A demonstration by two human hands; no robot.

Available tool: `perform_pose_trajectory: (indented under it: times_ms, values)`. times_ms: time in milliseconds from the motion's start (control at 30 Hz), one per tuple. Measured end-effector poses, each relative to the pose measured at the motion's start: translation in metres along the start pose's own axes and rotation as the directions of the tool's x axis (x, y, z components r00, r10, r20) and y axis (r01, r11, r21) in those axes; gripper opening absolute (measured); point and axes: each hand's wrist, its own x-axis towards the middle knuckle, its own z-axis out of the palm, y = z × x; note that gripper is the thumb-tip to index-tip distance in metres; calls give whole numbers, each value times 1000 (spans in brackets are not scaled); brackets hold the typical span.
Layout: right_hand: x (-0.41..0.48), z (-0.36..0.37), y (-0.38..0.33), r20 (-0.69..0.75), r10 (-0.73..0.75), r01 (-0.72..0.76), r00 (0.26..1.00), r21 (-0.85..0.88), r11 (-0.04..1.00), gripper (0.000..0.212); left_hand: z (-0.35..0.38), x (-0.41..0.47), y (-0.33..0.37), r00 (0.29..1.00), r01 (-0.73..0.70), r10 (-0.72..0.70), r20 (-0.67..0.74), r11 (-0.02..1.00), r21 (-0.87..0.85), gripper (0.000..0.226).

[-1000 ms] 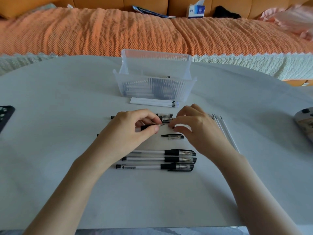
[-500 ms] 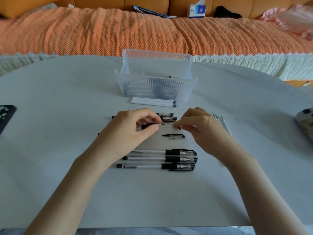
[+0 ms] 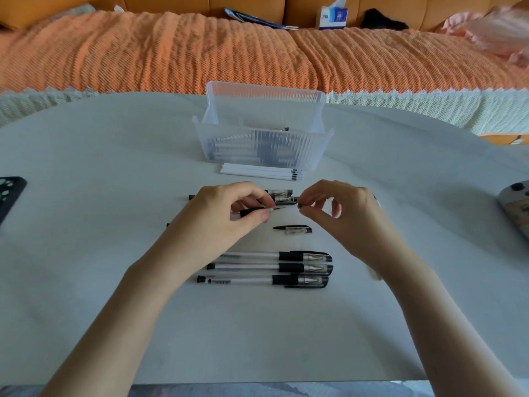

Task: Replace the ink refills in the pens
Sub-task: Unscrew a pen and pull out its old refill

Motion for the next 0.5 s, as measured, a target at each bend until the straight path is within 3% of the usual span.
perform_pose_trajectory:
  times_ms: [200, 500]
  values:
    - [-3, -4, -20, 37, 67, -73, 997, 196, 978, 9, 0, 0, 2, 999, 14, -14, -30, 1000, -21, 11]
    - [-3, -6, -19, 3, 88, -86, 996, 243, 966, 11, 0, 0, 2, 999, 23, -23, -44, 1000, -8, 10]
